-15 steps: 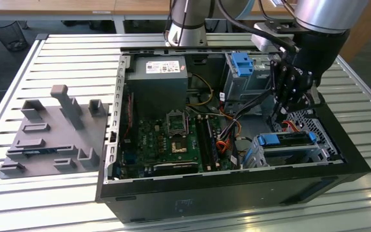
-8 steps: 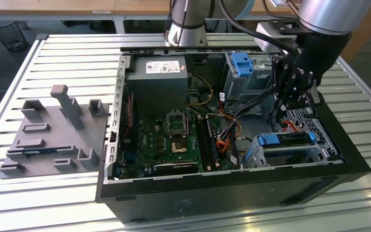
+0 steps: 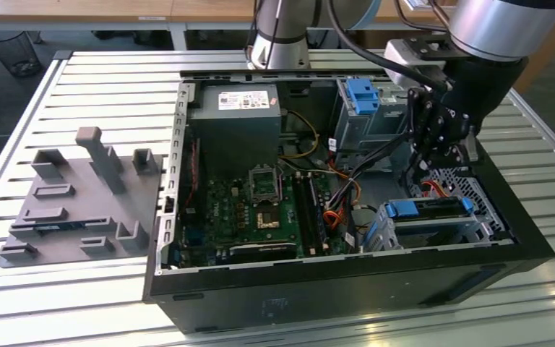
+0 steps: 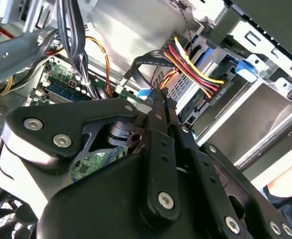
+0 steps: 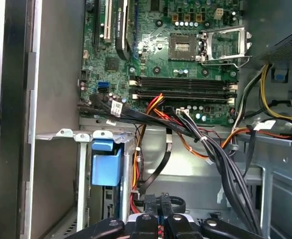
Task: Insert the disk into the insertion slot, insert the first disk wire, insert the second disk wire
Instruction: 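Insert the second disk wire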
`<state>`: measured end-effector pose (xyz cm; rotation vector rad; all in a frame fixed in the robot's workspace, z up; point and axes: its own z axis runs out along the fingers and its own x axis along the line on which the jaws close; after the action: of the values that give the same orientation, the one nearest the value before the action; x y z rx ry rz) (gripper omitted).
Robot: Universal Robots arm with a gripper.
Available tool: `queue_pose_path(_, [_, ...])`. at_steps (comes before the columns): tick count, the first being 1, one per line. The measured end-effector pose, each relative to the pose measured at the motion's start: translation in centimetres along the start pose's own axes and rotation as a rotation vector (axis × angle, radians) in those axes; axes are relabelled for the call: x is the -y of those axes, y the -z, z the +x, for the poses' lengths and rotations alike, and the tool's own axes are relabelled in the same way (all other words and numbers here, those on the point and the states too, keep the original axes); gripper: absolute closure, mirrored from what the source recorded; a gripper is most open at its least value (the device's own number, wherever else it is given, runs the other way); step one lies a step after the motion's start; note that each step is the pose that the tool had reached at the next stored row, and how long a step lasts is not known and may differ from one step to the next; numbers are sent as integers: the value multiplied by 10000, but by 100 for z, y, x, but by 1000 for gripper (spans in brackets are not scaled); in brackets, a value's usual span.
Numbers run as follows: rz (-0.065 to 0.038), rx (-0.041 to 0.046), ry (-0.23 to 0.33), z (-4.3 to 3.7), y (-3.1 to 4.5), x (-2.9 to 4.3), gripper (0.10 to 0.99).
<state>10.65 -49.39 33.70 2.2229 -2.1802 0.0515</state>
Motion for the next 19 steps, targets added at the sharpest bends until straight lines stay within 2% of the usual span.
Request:
queue_pose_path(4, [-13, 12, -296, 20, -27, -1, 937])
queue_pose_path(8, [-13, 195, -331, 63, -33, -1, 937])
queue_pose_path(9, [-13, 281, -334, 94, -35, -2, 937])
queue_pose_path(12, [-13, 408, -334, 171, -39, -3, 937])
queue_pose_path(13, [-13, 433, -335, 214, -40, -4, 937])
queue_pose_path(15, [-13, 451, -347, 252, -42, -5, 937])
queue_pose_path(19, [-15, 499, -435, 284, -44, -6, 937])
